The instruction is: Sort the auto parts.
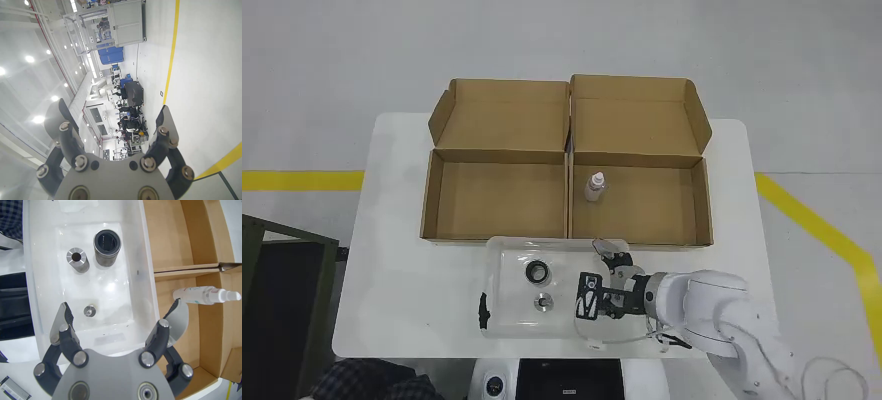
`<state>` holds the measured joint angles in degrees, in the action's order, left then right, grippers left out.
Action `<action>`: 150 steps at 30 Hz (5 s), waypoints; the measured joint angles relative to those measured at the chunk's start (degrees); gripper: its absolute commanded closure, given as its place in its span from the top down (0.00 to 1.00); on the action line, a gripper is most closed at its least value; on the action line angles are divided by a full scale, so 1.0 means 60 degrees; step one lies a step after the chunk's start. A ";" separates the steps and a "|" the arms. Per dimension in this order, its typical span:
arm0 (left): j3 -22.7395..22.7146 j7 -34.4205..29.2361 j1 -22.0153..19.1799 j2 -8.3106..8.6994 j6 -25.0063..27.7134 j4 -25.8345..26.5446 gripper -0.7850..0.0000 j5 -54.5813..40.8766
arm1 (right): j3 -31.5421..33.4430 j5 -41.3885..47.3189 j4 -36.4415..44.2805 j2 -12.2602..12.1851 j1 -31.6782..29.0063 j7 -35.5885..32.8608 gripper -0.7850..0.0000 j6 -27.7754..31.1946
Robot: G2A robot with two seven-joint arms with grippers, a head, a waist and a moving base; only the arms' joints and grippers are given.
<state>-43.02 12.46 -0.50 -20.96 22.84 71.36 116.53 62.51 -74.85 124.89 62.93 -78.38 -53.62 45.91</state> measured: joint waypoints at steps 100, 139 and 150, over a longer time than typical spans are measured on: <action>0.0000 0.0000 0.0000 0.0000 0.0000 0.0000 1.00 0.0000 | 0.1140 0.0972 -0.0568 -0.0399 0.0114 0.7783 0.00 -0.1563; 0.0000 0.0000 0.0000 0.0000 0.0000 0.0000 1.00 0.0000 | 0.1278 0.0423 -0.0849 -0.0358 -0.0057 0.6953 0.00 -0.2226; 0.0000 0.0000 0.0000 0.0000 0.0000 0.0000 1.00 0.0000 | 0.1699 0.0490 -0.1980 -0.0397 0.0578 0.5451 0.00 -0.2191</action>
<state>-43.02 12.46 -0.50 -20.96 22.84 71.36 116.53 72.71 -71.91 113.01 60.55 -74.91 -20.91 32.76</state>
